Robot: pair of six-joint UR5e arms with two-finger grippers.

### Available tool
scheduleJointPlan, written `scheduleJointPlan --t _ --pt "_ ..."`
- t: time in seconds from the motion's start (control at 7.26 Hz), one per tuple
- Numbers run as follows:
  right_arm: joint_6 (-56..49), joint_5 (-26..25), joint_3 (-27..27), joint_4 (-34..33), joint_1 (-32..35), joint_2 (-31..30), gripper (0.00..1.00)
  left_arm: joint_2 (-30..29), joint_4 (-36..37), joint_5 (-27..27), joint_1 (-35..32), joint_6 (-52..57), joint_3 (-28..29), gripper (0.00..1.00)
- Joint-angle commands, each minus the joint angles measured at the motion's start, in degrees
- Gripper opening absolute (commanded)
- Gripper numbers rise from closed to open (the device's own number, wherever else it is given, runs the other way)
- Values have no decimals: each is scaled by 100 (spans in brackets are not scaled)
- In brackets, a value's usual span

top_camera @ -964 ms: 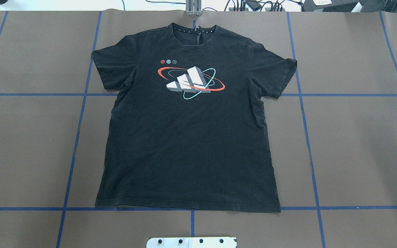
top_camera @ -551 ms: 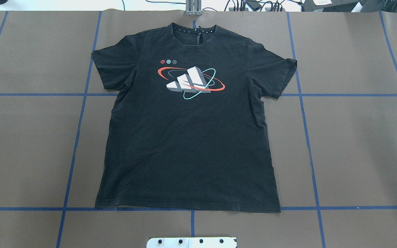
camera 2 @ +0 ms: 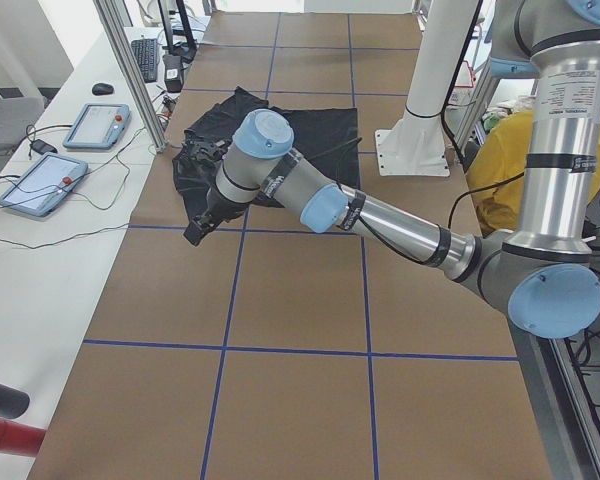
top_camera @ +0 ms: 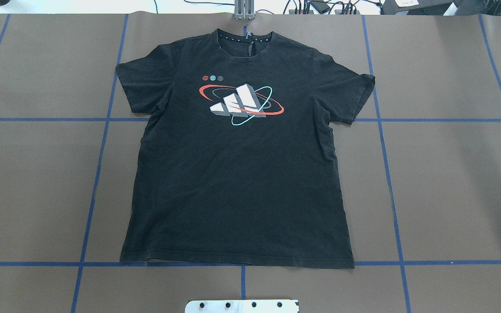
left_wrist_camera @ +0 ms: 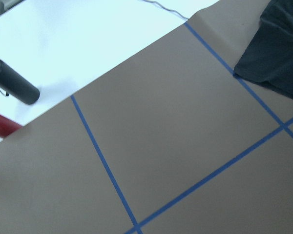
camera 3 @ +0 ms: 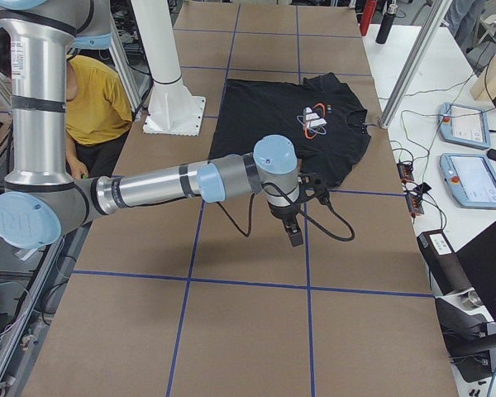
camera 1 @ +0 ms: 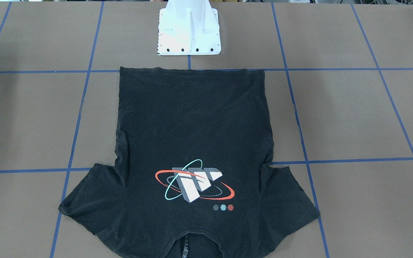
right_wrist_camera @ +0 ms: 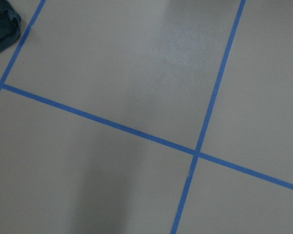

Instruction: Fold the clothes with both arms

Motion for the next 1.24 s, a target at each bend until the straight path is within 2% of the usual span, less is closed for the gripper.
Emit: scheduleJointPlan --t 0.0,0.14,0.28,0.41,0.69,0.83,0.96,1.1 --pt "125 382 -667 12 -326 849 100 -223 -688 1 432 -1134 210 100" --pt "988 313 -712 73 -720 1174 100 -223 -1275 36 835 -1576 210 100" --pt "1788 156 -860 552 -1141 1420 100 -232 -1629 45 1213 -1972 324 100" --pt "2727 -142 -1088 1314 -1555 1458 100 -293 -1676 80 1504 -2045 455 100" --pt "4739 -993 -2104 2782 -2486 2166 99 -399 -1764 142 1577 -2388 527 100" --pt "5202 -1406 -2736 3381 -2778 2483 98 -399 -1817 142 1604 -2389 527 100" --pt "5746 -1480 -3282 3926 -2972 2782 95 -399 -1817 142 1613 -2389 527 100" --pt "6238 -1803 -3583 4340 -3191 2916 94 -390 -1817 142 1630 -2389 527 100"
